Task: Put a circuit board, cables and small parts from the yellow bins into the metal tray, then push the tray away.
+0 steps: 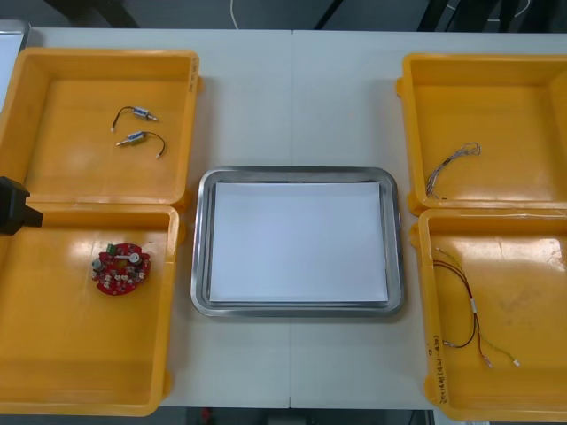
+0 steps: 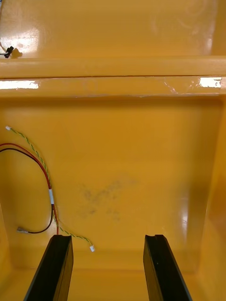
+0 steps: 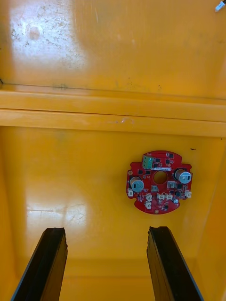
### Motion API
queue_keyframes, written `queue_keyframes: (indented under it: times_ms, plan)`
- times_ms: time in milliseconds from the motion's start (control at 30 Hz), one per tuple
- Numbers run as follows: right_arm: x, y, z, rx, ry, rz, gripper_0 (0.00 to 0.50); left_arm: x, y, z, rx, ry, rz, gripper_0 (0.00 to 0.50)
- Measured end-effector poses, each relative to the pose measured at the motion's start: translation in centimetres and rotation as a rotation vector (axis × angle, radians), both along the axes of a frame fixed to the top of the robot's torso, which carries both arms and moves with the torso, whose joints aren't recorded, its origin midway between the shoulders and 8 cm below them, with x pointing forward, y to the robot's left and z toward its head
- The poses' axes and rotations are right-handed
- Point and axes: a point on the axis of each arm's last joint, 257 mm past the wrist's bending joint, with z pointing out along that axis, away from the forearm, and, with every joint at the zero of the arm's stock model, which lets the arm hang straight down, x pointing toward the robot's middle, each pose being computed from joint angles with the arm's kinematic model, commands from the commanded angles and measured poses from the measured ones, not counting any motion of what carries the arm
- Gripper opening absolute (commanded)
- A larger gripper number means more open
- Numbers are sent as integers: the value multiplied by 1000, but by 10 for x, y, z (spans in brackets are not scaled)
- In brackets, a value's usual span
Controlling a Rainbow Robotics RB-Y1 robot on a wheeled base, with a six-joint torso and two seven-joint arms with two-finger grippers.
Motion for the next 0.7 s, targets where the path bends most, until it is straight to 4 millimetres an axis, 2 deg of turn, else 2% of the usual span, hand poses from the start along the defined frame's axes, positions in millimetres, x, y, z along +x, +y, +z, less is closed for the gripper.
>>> queue_keyframes:
  times_ms: [700]
  plan:
    - [0,0,0,0,0,0,433,0,0,0,0,0,0,500]
